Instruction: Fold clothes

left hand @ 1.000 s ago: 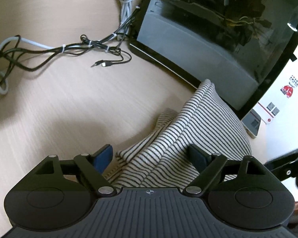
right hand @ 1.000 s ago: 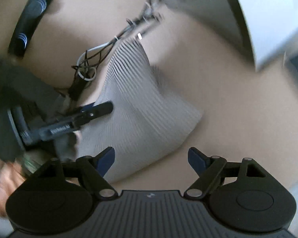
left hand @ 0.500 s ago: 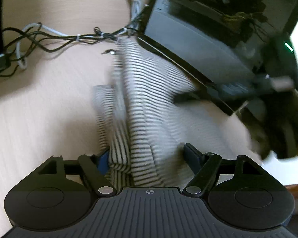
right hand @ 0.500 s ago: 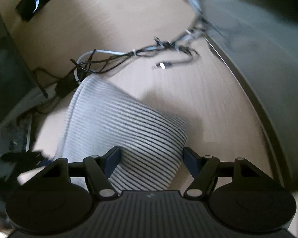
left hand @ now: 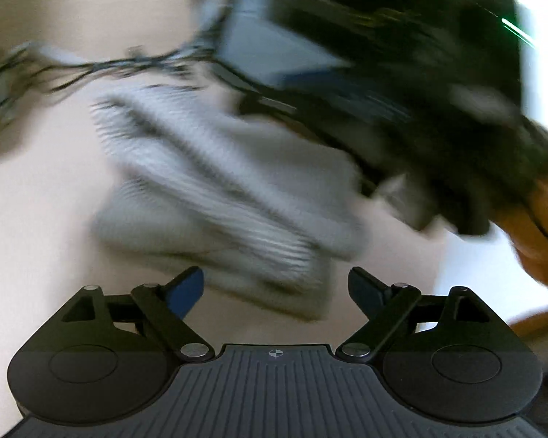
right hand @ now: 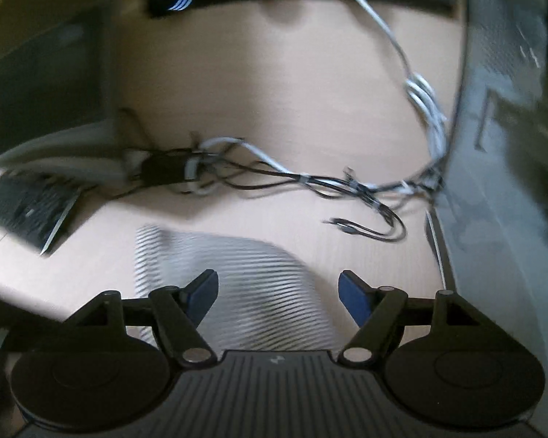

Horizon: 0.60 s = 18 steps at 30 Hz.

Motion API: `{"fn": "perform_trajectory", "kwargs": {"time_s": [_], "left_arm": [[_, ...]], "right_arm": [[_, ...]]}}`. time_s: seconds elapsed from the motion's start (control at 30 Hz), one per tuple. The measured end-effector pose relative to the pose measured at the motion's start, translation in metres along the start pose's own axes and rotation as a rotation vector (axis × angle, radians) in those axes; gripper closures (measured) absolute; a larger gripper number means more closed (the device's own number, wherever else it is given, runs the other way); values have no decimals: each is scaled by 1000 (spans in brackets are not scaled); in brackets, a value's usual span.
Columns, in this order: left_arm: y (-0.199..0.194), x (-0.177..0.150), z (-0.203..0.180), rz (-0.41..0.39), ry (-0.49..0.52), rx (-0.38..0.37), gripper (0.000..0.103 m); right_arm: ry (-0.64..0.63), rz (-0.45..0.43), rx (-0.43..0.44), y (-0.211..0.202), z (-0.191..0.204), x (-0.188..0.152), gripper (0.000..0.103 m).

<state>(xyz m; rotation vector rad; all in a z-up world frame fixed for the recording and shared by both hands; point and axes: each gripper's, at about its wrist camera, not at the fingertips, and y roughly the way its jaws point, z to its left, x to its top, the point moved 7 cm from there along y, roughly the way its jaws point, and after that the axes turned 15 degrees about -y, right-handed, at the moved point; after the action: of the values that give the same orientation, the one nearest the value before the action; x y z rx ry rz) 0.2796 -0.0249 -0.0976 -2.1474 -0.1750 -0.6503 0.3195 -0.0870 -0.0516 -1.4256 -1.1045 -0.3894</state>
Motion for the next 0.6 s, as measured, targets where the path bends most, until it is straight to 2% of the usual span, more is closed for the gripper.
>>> {"fn": "perform_trajectory", "kwargs": {"time_s": [0.07, 0.1, 0.17, 0.27, 0.37, 0.4, 0.43, 0.47, 0.5, 0.53, 0.6], "left_arm": [[-3, 7, 21, -20, -79, 74, 16], [-4, 11, 28, -27, -108, 108, 22], [-6, 14, 32, -39, -116, 137, 28], [-10, 19, 37, -56, -127, 180, 32], [-14, 23, 37, -71, -123, 206, 32], [-15, 23, 34, -71, -117, 206, 32], [-14, 24, 33, -69, -112, 205, 32], [-13, 25, 31, -66, -106, 203, 33], [-13, 24, 32, -64, -103, 200, 33], [-13, 24, 32, -61, -99, 197, 33], [-14, 21, 33, -56, -96, 191, 34]], "right_arm": [[-83, -10, 43, -9, 27, -7, 28], [-116, -14, 55, -11, 39, -11, 29], [-159, -7, 70, -10, 58, -20, 24], [-160, 52, 51, 4, 72, -33, 24], [-206, 66, 9, 10, 81, -39, 24], [-218, 72, -8, 12, 82, -40, 28], [-211, 76, -19, 12, 78, -40, 43], [-195, 80, -25, 11, 73, -40, 49], [-180, 84, -32, 10, 69, -39, 65], [-154, 82, -32, 8, 63, -37, 77], [-120, 55, -46, -6, 49, -27, 80]]}}
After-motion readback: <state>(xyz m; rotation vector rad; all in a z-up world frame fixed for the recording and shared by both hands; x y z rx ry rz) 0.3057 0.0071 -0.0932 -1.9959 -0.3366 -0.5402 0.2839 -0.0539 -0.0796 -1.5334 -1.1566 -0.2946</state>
